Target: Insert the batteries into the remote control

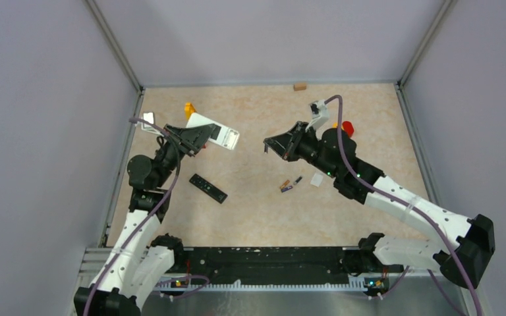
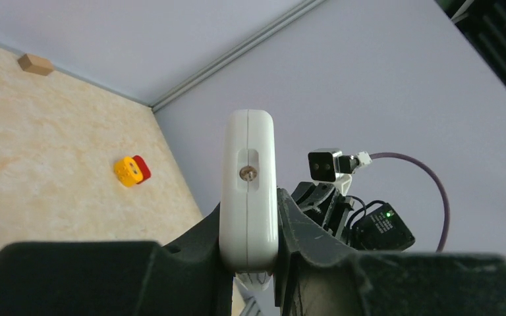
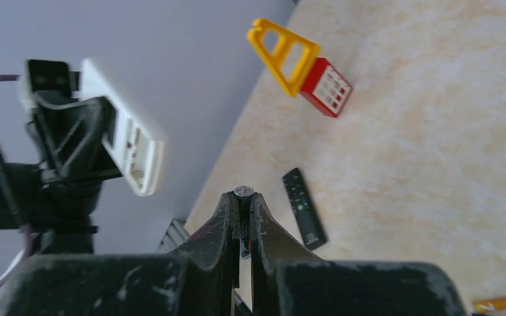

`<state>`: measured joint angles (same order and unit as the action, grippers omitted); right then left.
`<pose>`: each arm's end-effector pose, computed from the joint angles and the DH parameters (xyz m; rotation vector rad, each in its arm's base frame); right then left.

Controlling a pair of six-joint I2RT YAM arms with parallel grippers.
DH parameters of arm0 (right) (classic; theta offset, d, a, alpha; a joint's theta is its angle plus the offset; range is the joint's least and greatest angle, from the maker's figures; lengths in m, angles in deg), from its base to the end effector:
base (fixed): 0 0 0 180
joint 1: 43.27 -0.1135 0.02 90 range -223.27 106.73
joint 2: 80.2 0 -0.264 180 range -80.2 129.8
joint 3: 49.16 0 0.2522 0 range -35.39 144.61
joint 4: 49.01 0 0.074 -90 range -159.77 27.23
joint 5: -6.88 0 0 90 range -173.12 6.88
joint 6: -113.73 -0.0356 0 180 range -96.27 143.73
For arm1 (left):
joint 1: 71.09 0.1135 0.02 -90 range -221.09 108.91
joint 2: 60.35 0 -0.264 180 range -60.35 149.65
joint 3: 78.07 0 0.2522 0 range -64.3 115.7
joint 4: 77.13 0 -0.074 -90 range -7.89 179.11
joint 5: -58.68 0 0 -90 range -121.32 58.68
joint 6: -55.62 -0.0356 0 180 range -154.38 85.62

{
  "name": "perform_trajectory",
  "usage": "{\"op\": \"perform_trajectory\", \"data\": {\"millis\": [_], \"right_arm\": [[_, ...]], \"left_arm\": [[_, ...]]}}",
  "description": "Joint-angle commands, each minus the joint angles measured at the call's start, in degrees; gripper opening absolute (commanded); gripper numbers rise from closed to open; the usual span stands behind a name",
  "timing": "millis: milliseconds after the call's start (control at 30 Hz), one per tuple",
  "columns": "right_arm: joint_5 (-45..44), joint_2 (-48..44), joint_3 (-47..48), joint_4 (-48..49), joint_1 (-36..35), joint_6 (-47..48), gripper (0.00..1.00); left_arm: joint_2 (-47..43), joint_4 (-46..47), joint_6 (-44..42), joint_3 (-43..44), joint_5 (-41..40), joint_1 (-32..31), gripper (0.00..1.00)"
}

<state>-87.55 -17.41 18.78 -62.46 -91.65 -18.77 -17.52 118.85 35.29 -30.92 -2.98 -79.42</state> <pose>0.1740 0.1917 0.3551 -0.0330 1.8453 1.0864 0.1724 -0.0423 0.3485 -0.2621 1.3821 -1.4547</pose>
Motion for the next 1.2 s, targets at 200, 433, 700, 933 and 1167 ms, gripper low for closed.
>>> {"op": "perform_trajectory", "data": {"millis": [200, 433, 700, 933, 1167], "right_arm": [[8.64, 1.24, 7.24, 16.59, -1.41, -5.39, 0.0], [-1.12, 4.69, 9.39, 19.43, -4.42, 1.09, 0.0], [-6.54, 10.17, 10.81, 27.68, -7.74, 13.31, 0.0], [-8.7, 13.67, 12.29, 30.69, -9.49, 16.96, 0.0], [-14.97, 15.31, 14.08, 29.14, -12.19, 19.46, 0.0]], "left_arm": [[0.95, 18.68, 11.95, -6.58, -11.51, -6.04, 0.0], [4.07, 26.98, 13.41, -9.34, -18.84, -10.28, 0.0], [9.59, 37.94, 17.69, -11.9, -19.75, -10.38, 0.0], [11.29, 38.83, 17.72, -10.94, -20.13, -10.38, 0.0], [11.99, 41.53, 18.85, -10.81, -20.67, -10.38, 0.0]]}}
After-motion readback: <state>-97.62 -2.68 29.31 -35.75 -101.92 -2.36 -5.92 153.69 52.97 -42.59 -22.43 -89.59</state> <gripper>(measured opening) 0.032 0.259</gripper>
